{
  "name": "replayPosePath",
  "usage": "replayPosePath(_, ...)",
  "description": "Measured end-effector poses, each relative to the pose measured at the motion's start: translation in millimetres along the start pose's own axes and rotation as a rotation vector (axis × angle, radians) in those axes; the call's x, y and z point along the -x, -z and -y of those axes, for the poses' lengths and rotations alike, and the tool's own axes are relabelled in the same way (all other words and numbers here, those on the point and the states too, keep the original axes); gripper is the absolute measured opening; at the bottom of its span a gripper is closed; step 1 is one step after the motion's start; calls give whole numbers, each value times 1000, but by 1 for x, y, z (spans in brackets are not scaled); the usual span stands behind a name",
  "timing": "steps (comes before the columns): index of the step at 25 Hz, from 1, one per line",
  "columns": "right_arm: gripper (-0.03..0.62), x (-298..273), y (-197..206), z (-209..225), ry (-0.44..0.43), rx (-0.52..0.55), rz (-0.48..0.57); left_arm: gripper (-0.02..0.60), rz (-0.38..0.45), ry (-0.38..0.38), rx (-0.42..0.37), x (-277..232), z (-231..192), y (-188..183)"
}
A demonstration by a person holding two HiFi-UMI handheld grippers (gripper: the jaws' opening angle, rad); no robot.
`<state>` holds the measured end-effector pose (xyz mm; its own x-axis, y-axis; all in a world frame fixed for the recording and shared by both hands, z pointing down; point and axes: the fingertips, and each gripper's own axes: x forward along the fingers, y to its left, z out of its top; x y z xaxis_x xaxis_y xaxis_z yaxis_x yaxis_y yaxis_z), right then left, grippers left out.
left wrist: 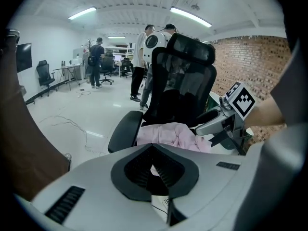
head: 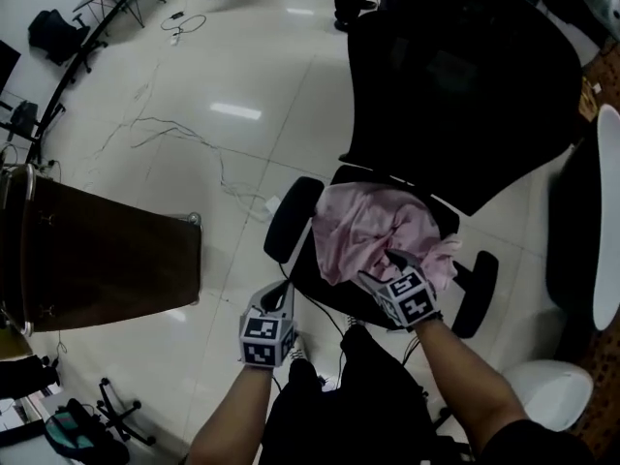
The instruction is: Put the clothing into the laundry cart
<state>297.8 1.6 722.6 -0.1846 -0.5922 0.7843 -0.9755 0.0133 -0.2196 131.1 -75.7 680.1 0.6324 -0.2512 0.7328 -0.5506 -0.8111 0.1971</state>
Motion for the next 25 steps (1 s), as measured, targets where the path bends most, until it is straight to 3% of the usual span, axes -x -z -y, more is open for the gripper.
replayPosePath(8, 347, -69, 1, 39, -27, 10, -53, 0, -33, -53, 59, -49, -6, 21)
replayPosePath(11, 347, -93, 7, 48, -34, 61, -92, 0, -47, -61, 69, -64, -7, 29)
replayPosePath(14, 421, -120, 12, 52, -56, 109, -135, 0, -61, -72, 87, -81, -11, 39)
replayPosePath(20, 434, -170, 24, 66, -45, 183, -212, 0, -100, -79, 125, -112, -12, 60)
replayPosePath(25, 470, -218, 53, 75, -53, 218, -307, 0, -147, -87, 214, -129, -13, 78)
